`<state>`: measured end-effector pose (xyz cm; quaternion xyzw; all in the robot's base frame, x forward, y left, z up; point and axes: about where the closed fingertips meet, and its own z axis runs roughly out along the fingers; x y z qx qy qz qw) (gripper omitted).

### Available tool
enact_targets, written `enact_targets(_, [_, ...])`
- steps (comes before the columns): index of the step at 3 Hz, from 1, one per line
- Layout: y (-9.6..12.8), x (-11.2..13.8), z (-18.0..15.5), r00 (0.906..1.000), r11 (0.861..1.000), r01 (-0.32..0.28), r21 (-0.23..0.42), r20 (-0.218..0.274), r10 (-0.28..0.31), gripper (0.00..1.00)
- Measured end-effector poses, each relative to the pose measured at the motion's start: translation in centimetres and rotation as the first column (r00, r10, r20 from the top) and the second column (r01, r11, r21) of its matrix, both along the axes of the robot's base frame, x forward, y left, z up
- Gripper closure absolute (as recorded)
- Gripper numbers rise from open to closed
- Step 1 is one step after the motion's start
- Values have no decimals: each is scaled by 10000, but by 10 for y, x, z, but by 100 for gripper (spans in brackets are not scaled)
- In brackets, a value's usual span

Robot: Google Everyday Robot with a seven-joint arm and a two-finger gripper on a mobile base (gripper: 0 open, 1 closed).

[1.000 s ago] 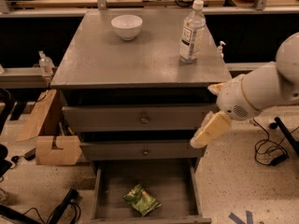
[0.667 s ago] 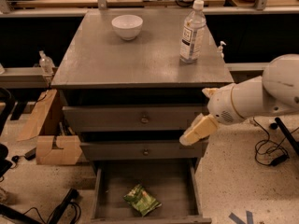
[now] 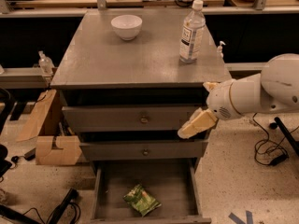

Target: Pick green jalapeno chip bag from bottom drawer and place on counter

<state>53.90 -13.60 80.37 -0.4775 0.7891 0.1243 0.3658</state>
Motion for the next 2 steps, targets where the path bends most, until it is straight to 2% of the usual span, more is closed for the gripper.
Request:
enact_targets(1, [12, -11, -43, 9991, 9990, 141, 418, -404, -125, 0])
enact_targets(2, [36, -35, -142, 9970, 9851, 426, 1665, -714, -310, 0])
